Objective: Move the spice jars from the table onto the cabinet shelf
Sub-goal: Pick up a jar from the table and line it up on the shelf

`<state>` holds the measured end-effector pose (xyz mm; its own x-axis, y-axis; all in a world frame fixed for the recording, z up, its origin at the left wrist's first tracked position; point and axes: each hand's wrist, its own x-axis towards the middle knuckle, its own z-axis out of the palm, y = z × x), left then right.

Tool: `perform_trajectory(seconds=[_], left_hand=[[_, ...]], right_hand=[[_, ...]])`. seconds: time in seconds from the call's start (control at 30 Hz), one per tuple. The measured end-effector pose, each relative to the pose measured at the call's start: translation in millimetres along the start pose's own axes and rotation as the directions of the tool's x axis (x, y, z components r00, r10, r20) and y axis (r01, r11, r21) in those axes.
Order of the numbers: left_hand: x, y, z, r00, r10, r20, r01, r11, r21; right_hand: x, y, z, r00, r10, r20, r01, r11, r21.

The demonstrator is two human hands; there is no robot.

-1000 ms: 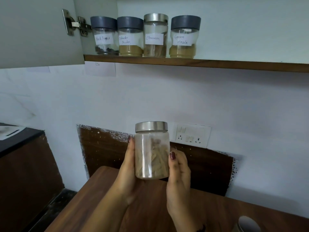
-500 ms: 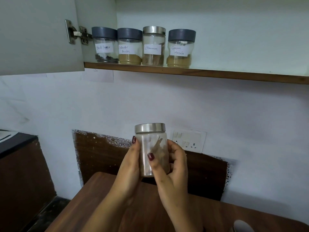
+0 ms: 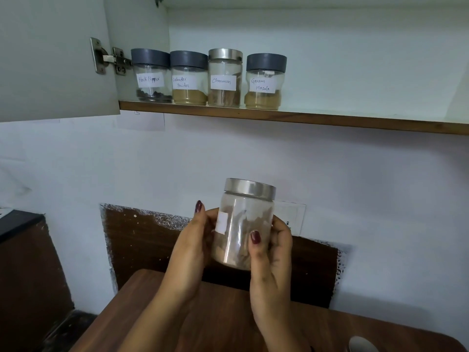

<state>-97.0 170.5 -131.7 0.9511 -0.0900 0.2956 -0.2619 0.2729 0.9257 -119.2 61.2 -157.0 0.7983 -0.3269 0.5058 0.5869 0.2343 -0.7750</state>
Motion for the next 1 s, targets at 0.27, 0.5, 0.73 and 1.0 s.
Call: perform_trajectory(seconds=[0.27, 0.5, 0.73, 1.0], left_hand=[[-4.3, -12.3, 4.7, 0.97, -0.196, 0.142, 0.222, 0.953, -0.206], [-4.8, -11.6, 14.0, 0.989, -0.122, 0.078, 0.13, 0.985, -0.115], [2.2, -14.0, 17.6, 0.998, -0.05, -0.042, 0.053, 0.996, 0.071], [1.8, -8.5, 30.0, 0.997, -0.042, -0.061, 0.041, 0.999, -0.026]], right_hand=[[-2.6, -0.1, -1.2, 1.0, 0.01, -0.01, -0.009, 0.998, 0.063], [3.2, 6.7, -5.7, 0.983, -0.12, -0.141, 0.101, 0.986, -0.132], [8.3, 1.4, -17.1, 0.989, -0.13, -0.072, 0.108, 0.961, -0.253], [12.8, -8.7, -32.2, 0.996, -0.031, 0.082, 0.059, 0.931, -0.361]])
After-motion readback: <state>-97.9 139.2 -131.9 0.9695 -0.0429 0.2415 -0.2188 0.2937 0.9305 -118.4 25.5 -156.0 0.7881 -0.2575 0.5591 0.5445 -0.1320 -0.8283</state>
